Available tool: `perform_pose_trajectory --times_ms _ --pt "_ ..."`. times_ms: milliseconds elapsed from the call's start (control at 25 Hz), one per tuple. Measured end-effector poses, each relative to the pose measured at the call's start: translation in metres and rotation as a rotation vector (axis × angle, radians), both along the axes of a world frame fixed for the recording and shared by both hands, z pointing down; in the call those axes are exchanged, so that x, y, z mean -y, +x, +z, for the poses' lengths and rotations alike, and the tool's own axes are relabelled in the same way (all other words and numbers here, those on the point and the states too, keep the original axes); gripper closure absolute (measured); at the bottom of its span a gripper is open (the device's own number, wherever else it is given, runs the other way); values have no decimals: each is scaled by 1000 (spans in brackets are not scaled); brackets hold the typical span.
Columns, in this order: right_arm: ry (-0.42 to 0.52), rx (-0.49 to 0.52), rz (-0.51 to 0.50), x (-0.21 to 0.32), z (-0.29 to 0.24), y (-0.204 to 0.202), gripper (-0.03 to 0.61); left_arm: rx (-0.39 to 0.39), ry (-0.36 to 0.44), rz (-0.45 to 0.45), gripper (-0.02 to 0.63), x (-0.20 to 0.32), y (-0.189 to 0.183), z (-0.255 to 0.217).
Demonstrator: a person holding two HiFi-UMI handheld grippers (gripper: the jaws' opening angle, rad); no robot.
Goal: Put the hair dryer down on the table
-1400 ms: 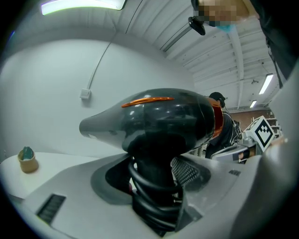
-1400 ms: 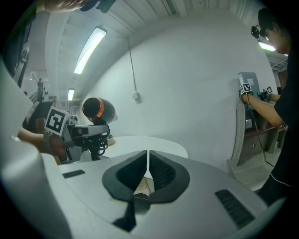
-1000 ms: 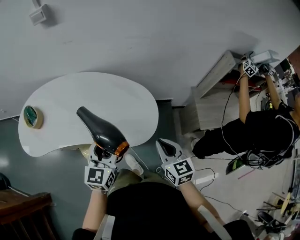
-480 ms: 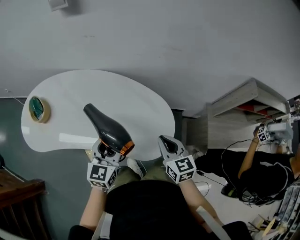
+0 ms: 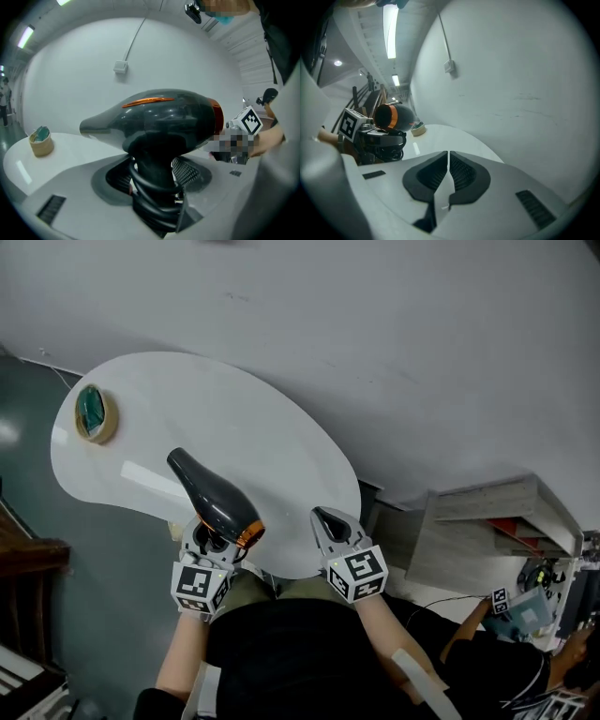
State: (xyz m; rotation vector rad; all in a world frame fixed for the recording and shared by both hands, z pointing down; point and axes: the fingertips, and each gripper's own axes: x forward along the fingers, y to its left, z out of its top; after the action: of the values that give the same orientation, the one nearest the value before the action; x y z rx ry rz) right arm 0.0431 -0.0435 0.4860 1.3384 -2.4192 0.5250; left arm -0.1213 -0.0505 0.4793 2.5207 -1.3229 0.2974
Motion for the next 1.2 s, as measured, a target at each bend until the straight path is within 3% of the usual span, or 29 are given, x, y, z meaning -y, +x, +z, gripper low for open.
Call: perform_pose_trajectory --times_ms 360,680,1200 --pt "-36 -17 -233 49 12 16 552 42 -68 -201 350 2 19 24" --pt "-65 -33 -365 65 31 36 552 50 -122 -328 351 -9 45 47" --pt "-116 -61 -481 50 60 74 552 53 -239 -401 350 -34 100 99"
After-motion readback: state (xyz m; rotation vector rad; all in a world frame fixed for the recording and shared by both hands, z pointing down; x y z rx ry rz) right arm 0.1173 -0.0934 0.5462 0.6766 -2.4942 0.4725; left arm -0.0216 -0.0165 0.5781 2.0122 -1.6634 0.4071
